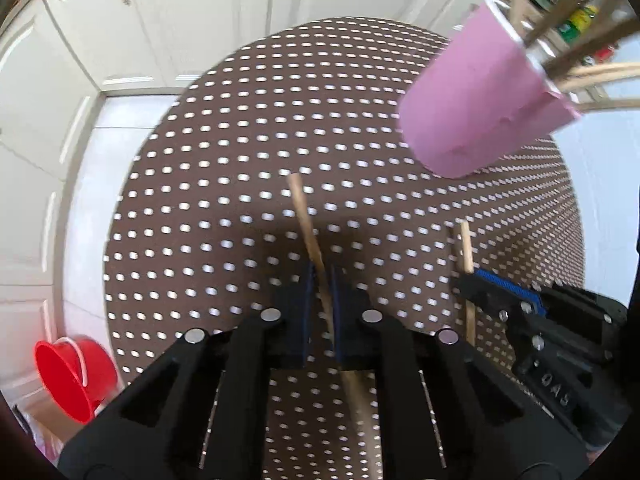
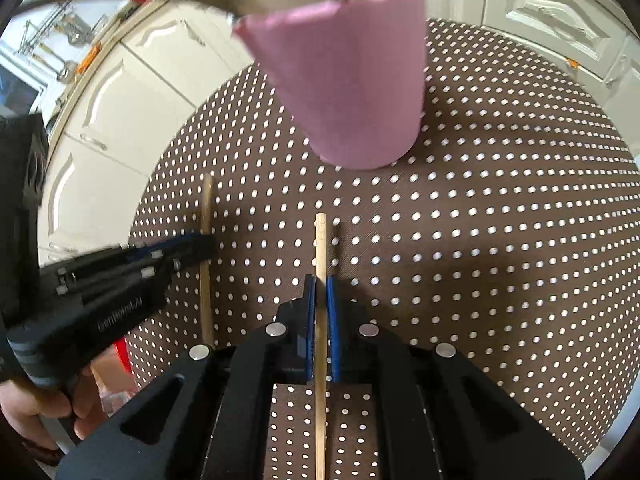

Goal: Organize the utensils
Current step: 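Close the right tool on a stick while the left tool grasps the other stick, then lift both held sticks upright over the pink cup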

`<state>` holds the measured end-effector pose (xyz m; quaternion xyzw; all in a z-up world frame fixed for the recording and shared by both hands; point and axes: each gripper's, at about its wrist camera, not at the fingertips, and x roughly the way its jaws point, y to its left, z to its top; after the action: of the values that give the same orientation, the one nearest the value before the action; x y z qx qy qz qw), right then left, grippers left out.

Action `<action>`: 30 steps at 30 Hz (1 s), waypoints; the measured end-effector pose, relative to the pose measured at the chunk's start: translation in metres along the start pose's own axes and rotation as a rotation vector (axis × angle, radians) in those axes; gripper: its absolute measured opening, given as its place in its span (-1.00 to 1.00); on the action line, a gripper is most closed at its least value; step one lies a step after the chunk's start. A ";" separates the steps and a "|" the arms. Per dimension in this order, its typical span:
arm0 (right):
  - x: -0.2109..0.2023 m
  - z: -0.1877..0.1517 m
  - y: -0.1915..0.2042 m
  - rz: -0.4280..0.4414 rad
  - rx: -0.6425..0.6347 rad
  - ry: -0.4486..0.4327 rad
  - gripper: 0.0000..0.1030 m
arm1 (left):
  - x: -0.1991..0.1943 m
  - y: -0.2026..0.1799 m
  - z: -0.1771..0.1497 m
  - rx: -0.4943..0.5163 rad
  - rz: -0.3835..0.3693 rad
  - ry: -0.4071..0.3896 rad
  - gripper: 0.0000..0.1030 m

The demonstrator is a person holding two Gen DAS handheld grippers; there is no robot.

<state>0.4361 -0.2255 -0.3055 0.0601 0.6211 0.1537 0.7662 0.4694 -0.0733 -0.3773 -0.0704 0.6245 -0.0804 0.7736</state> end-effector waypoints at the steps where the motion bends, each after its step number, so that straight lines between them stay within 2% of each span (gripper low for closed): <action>1: -0.007 -0.001 -0.003 0.002 0.005 -0.012 -0.91 | -0.003 -0.004 -0.002 0.011 -0.012 -0.005 -0.88; 13: -0.098 -0.019 -0.014 0.014 0.081 -0.246 -0.91 | -0.082 -0.029 -0.017 0.121 -0.160 -0.121 -0.89; 25: -0.161 -0.038 0.028 0.006 0.101 -0.500 -0.91 | -0.176 -0.048 -0.036 0.259 -0.241 -0.271 -0.89; 30: -0.184 -0.047 0.043 0.004 0.085 -0.575 -0.91 | -0.211 -0.057 -0.042 0.301 -0.262 -0.332 -0.89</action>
<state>0.3500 -0.2467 -0.1324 0.1344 0.3843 0.1058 0.9072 0.3830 -0.0847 -0.1726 -0.0472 0.4557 -0.2594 0.8502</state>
